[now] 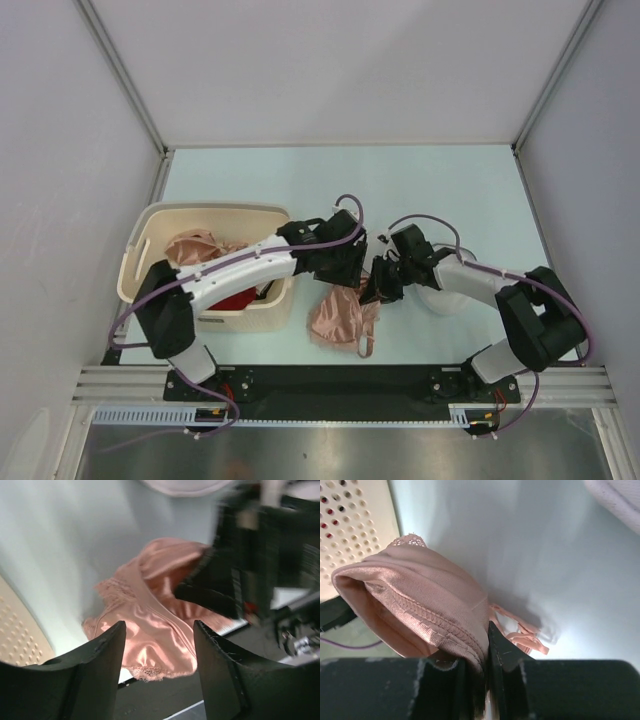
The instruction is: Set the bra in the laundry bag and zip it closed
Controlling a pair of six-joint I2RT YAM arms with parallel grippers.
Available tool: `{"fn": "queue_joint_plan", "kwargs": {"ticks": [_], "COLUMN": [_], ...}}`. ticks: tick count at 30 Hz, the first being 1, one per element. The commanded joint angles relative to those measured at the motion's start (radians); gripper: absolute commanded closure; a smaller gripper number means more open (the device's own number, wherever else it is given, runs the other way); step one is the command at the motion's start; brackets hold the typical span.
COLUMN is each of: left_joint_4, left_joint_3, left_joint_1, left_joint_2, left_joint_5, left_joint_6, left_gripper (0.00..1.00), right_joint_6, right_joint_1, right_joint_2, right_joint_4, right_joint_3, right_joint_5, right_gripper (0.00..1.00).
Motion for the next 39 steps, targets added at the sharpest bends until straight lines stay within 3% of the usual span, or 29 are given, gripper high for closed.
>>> {"fn": "queue_joint_plan", "kwargs": {"ticks": [1, 8, 15, 22, 27, 32, 36, 39], "left_joint_4": [-0.067, -0.073, -0.075, -0.069, -0.127, -0.214, -0.233, -0.276], "left_joint_3": [0.107, 0.136, 0.118, 0.087, 0.102, 0.147, 0.188, 0.22], "left_joint_1": [-0.001, -0.009, -0.01, -0.009, -0.009, -0.006, 0.019, 0.019], "left_joint_2": [0.073, 0.146, 0.173, 0.075, -0.011, -0.069, -0.069, -0.087], "left_joint_5": [-0.071, -0.094, -0.082, -0.088, -0.104, -0.136, -0.073, -0.12], "left_joint_6": [-0.14, -0.179, -0.168, -0.102, -0.07, -0.11, -0.173, -0.24], "left_gripper": [0.37, 0.42, 0.69, 1.0, 1.0, 1.0, 1.0, 1.0], "right_joint_6": [0.076, 0.092, 0.084, 0.0, -0.138, -0.232, -0.211, -0.203], "right_joint_1": [0.029, 0.049, 0.041, 0.052, 0.114, 0.257, 0.312, 0.349], "right_joint_2": [-0.069, -0.108, -0.141, -0.18, -0.244, -0.327, -0.355, -0.359], "right_joint_4": [0.086, 0.084, 0.072, 0.054, -0.021, -0.052, 0.032, 0.095], "right_joint_3": [-0.03, -0.037, -0.05, -0.07, -0.036, -0.036, -0.082, -0.094], "right_joint_5": [0.086, 0.11, 0.121, 0.162, 0.286, 0.454, 0.511, 0.506], "right_gripper": [0.82, 0.83, 0.83, 0.83, 0.81, 0.81, 0.8, 0.79]}}
